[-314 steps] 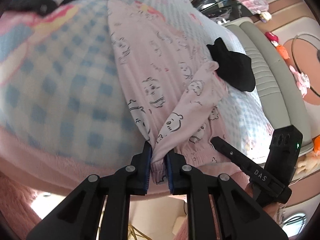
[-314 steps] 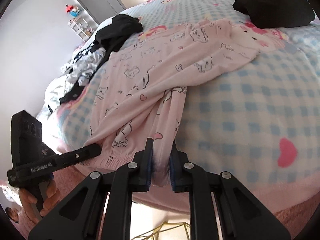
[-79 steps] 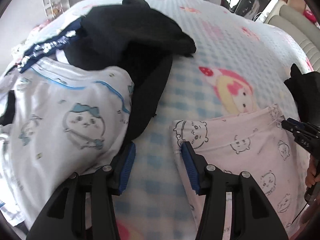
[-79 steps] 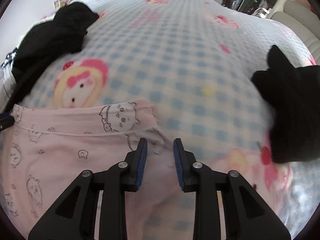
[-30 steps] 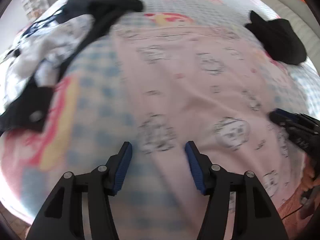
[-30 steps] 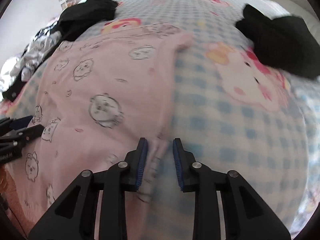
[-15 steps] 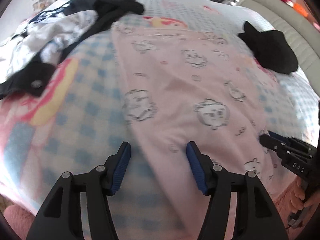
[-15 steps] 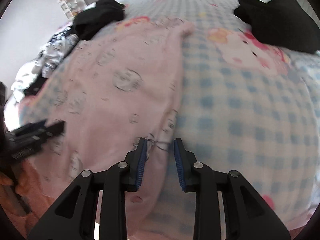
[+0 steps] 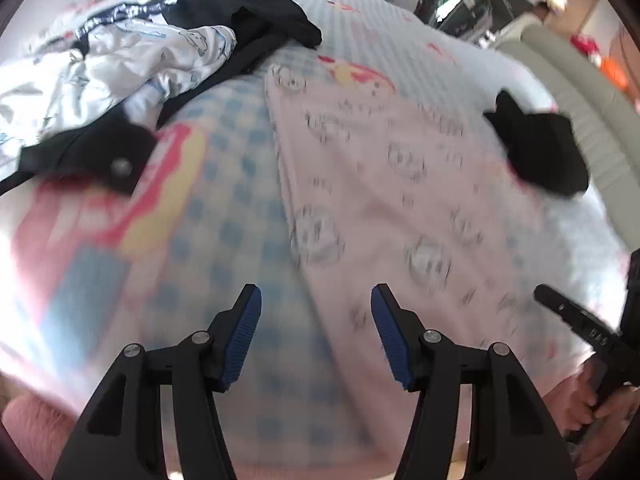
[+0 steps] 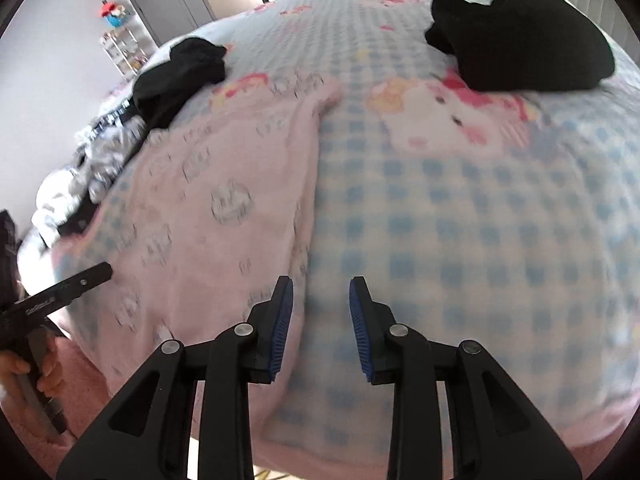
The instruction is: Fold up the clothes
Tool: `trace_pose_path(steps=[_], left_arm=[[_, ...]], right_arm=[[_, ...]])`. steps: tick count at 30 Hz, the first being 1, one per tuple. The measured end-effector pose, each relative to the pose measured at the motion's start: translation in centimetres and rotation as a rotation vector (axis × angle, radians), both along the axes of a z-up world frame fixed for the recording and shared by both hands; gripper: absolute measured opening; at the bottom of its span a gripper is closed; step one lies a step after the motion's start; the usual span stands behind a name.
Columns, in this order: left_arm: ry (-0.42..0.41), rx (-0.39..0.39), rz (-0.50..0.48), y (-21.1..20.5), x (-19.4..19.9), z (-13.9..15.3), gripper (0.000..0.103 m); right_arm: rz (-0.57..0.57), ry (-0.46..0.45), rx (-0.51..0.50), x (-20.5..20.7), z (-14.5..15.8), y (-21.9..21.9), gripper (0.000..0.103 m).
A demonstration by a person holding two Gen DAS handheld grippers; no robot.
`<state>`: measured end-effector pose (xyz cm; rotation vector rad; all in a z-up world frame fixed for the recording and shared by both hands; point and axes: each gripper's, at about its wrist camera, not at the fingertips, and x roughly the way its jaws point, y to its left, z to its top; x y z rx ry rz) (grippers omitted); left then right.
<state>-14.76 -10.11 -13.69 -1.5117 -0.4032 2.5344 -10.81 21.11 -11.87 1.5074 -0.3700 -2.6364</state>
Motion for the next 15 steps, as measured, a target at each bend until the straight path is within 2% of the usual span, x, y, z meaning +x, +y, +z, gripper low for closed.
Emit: trace_pose_path(steps=[4,7,13,15], left_arm=[[0.018,-0.01,0.024,-1.1,-3.9,0.4,0.059],[0.019,0.02,0.047,-2.4,-7.3,0.2,0.059],[-0.014,0.094,0.08,-4.3,-13.9,-2.4,0.059],[0.0,0.105,0.084,-4.5,-15.4,-2.9,0.059]], right_arm=[[0.01,0.019,-0.007,-4.8,1.5,0.9,0.039],[0.013,0.004,-0.013,-9.4,1.2,1.9,0.047],[-0.031,-0.052,-0.078,-18.7,-1.7,3.0,0.047],[-0.045,-0.077,-0.109,-20.8,-2.9,3.3,0.047]])
